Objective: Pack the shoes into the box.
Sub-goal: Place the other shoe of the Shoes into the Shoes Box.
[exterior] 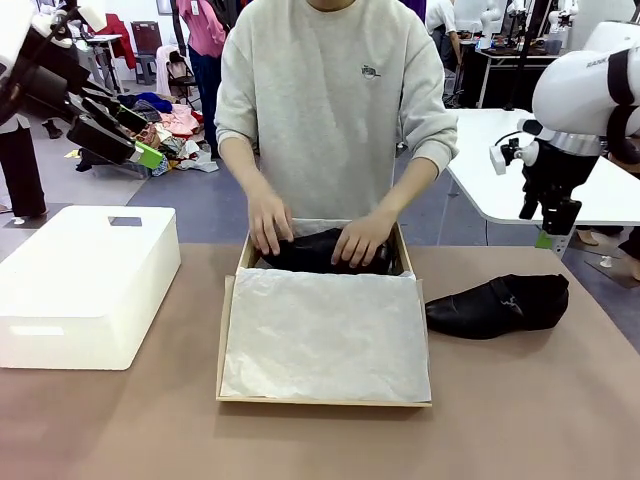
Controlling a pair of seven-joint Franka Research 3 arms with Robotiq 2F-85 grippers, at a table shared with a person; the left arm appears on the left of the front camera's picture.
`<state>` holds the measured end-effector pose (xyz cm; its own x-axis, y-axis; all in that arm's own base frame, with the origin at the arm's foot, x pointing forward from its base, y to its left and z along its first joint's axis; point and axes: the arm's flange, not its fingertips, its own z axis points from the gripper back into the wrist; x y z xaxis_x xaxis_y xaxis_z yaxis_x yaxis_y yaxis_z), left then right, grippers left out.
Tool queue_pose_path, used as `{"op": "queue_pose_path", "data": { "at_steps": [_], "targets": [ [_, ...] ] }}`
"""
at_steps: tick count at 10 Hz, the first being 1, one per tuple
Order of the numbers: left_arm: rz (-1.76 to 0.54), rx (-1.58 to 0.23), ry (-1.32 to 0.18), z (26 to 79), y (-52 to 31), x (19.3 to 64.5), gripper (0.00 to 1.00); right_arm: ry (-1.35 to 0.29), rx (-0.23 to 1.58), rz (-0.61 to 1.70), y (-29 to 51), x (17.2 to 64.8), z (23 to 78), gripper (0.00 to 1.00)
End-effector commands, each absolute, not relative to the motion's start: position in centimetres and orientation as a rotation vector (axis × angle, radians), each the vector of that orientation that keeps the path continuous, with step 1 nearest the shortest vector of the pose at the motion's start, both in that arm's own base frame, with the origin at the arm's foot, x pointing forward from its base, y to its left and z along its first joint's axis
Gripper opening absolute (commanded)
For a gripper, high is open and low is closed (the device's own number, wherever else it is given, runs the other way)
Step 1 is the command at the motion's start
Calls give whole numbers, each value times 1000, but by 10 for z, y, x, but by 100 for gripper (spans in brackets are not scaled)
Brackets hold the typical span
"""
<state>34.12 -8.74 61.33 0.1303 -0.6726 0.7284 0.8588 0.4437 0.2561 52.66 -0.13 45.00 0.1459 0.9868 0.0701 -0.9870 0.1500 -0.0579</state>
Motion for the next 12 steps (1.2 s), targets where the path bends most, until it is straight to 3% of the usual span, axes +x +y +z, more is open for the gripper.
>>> {"op": "queue_pose_path", "data": {
  "at_steps": [1,12],
  "targets": [
    [-1147,-262,-908,612,-86,342,100,-126,3,1464,-12,532,438,100],
    [-1147,-262,-908,612,-86,342,100,-87,19,1445,-10,537,421,100]
  ]
}}
